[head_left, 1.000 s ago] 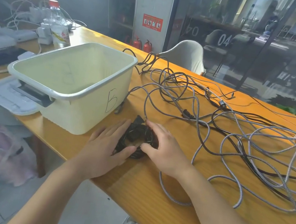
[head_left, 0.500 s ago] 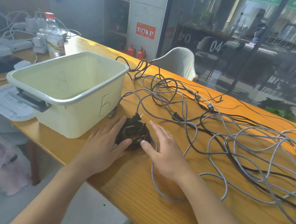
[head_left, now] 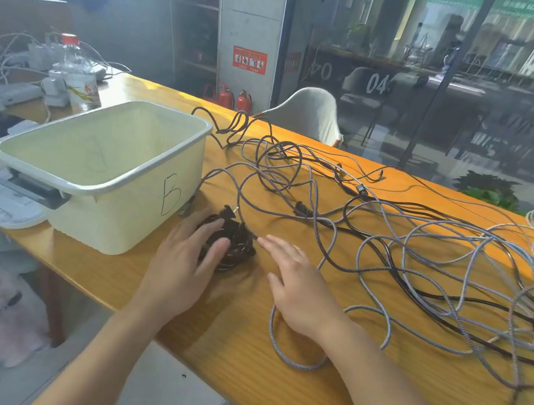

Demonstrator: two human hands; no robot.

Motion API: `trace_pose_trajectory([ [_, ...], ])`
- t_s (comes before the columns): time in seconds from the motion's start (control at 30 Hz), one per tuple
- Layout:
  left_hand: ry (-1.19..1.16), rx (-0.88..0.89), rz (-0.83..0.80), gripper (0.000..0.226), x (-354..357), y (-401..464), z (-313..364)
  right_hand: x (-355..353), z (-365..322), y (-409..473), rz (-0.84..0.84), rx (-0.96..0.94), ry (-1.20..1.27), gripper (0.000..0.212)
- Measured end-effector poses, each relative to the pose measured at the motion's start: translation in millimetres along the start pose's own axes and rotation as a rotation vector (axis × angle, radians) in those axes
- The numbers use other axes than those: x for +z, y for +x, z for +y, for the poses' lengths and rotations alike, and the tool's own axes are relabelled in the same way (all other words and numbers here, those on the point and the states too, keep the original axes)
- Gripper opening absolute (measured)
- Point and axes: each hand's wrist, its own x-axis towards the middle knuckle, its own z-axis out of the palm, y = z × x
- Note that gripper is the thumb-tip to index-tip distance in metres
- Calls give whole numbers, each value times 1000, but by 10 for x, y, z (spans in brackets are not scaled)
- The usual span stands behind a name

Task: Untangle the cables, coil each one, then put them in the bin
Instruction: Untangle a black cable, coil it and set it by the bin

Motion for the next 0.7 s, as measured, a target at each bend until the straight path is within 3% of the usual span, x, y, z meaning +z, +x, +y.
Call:
trace_pose_trajectory([
  [0.1,-125,-87,67,43,4,55,-22,24,-47,27,25,-30,-15,56],
  [0.3,-24,-142,-88,59,-10,60,-124,90,-143,102,15,-30,99,54],
  [0.53,-313,9,-21,68,-43,-99,-17,90,-126,123,25,67,218,66],
  [0.7,-409,11,4,75,-44,-124,49,114,-137,157,165,118,354,55],
])
